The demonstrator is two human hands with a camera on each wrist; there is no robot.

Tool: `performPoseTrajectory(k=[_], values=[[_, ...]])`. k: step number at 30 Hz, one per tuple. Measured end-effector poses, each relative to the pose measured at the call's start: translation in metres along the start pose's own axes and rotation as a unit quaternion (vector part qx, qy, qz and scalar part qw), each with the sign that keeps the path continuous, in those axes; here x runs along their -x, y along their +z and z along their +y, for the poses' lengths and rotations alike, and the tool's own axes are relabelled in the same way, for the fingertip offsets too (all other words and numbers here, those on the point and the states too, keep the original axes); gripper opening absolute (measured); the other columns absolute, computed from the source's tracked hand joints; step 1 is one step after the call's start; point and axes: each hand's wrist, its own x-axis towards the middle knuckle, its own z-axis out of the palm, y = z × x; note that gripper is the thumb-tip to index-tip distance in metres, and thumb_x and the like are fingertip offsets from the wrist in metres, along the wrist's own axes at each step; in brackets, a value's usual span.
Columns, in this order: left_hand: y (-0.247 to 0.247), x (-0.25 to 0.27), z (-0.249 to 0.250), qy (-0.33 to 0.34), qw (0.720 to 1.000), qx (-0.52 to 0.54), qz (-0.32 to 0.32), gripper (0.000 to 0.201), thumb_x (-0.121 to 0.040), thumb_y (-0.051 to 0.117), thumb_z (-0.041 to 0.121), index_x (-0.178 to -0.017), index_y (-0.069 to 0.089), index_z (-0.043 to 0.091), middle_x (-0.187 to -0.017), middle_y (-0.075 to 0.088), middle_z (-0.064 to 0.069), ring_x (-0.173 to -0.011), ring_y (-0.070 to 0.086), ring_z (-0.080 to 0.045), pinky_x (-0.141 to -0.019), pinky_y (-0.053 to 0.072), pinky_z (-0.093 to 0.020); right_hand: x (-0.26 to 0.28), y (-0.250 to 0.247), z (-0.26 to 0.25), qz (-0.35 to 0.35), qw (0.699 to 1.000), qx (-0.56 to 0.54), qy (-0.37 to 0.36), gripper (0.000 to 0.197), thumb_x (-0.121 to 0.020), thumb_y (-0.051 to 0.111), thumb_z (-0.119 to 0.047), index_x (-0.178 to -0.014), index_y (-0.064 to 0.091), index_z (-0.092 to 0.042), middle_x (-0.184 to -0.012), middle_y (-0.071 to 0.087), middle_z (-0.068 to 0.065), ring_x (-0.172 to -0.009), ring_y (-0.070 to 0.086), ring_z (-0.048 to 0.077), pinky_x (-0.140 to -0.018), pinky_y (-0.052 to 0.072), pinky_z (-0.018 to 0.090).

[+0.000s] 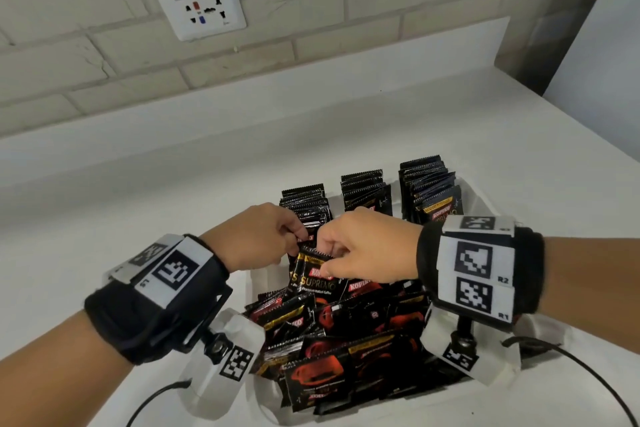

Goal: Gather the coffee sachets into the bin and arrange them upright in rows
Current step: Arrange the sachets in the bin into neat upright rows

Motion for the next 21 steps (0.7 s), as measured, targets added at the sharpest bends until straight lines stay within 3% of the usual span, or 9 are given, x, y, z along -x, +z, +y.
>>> performPoseTrajectory(k=[3, 6, 10, 14, 16, 17, 19, 21], values=[[0.0, 0.002, 0.0, 0.004, 1.0, 0.008, -0.011, 0.021, -0.095, 0.045, 0.009, -0.095, 0.057, 0.027, -0.079, 0.062, 0.014, -0.07, 0.06, -0.011, -0.069, 0.044, -0.015, 0.007, 0.0, -0.005, -0.002, 1.0, 0.014, -0.012, 0.013, -0.088, 0.06, -0.027, -0.093, 0.06, -0.015, -0.068, 0.056, -0.012, -0.063, 0.055, 0.008, -0.06, 0.045, 0.02], [0.0, 0.003, -0.002, 0.005, 1.0, 0.011, -0.013, 0.021, -0.095, 0.046, 0.009, -0.097, 0.057, 0.027, -0.081, 0.063, 0.014, -0.069, 0.059, -0.01, -0.066, 0.043, -0.014, 0.015, 0.0, -0.011, 0.001, 0.997, 0.07, -0.024, 0.013, -0.088, 0.058, -0.031, -0.095, 0.06, -0.02, -0.066, 0.048, -0.014, -0.062, 0.05, 0.005, -0.058, 0.041, 0.019], [0.003, 0.006, -0.003, 0.01, 0.999, 0.003, -0.032, 0.021, -0.095, 0.046, 0.012, -0.099, 0.057, 0.03, -0.083, 0.063, 0.017, -0.069, 0.06, -0.005, -0.064, 0.042, -0.01, 0.028, 0.0, -0.017, 0.018, 0.991, 0.111, -0.069, 0.011, -0.088, 0.056, -0.032, -0.093, 0.06, -0.023, -0.073, 0.059, -0.008, -0.062, 0.051, 0.007, -0.062, 0.044, 0.025], [0.001, 0.017, -0.005, 0.038, 0.996, -0.02, -0.076, 0.022, -0.097, 0.045, 0.019, -0.103, 0.056, 0.036, -0.094, 0.064, 0.018, -0.076, 0.059, 0.004, -0.074, 0.044, -0.011, 0.038, 0.001, -0.018, 0.046, 0.983, 0.146, -0.101, 0.009, -0.088, 0.054, -0.03, -0.091, 0.059, -0.022, -0.069, 0.047, -0.011, -0.054, 0.037, 0.007, -0.054, 0.032, 0.019], [-0.005, 0.027, -0.007, 0.053, 0.992, 0.005, -0.112, 0.018, -0.094, 0.05, 0.029, -0.108, 0.056, 0.039, -0.103, 0.065, 0.019, -0.088, 0.059, 0.008, -0.087, 0.043, -0.012, 0.04, 0.001, -0.018, 0.056, 0.98, 0.159, -0.107, 0.009, -0.089, 0.053, -0.028, -0.091, 0.058, -0.02, -0.07, 0.046, -0.011, -0.054, 0.035, 0.008, -0.053, 0.03, 0.018], [-0.009, 0.034, -0.008, 0.056, 0.989, 0.026, -0.134, 0.025, -0.087, 0.055, 0.042, -0.112, 0.054, 0.042, -0.107, 0.065, 0.021, -0.095, 0.058, 0.01, -0.093, 0.042, -0.015, 0.04, 0.001, -0.018, 0.056, 0.979, 0.163, -0.106, 0.01, -0.089, 0.052, -0.027, -0.092, 0.057, -0.02, -0.07, 0.046, -0.011, -0.054, 0.035, 0.008, -0.053, 0.031, 0.019], [-0.015, 0.05, -0.013, 0.055, 0.983, 0.054, -0.165, 0.066, -0.06, 0.062, 0.071, -0.12, 0.045, 0.051, -0.116, 0.057, 0.032, -0.108, 0.051, 0.015, -0.1, 0.04, -0.016, 0.041, 0.001, -0.018, 0.05, 0.979, 0.17, -0.1, 0.009, -0.09, 0.051, -0.028, -0.092, 0.055, -0.02, -0.073, 0.048, -0.01, -0.057, 0.039, 0.009, -0.056, 0.035, 0.025], [-0.014, 0.067, -0.016, 0.05, 0.98, 0.033, -0.189, 0.09, -0.041, 0.063, 0.085, -0.121, 0.026, 0.067, -0.123, 0.042, 0.046, -0.116, 0.037, 0.024, -0.101, 0.032, -0.009, 0.043, 0.001, -0.018, 0.044, 0.98, 0.168, -0.099, 0.008, -0.09, 0.049, -0.029, -0.091, 0.051, -0.021, -0.078, 0.053, -0.009, -0.066, 0.046, 0.01, -0.061, 0.04, 0.028]])
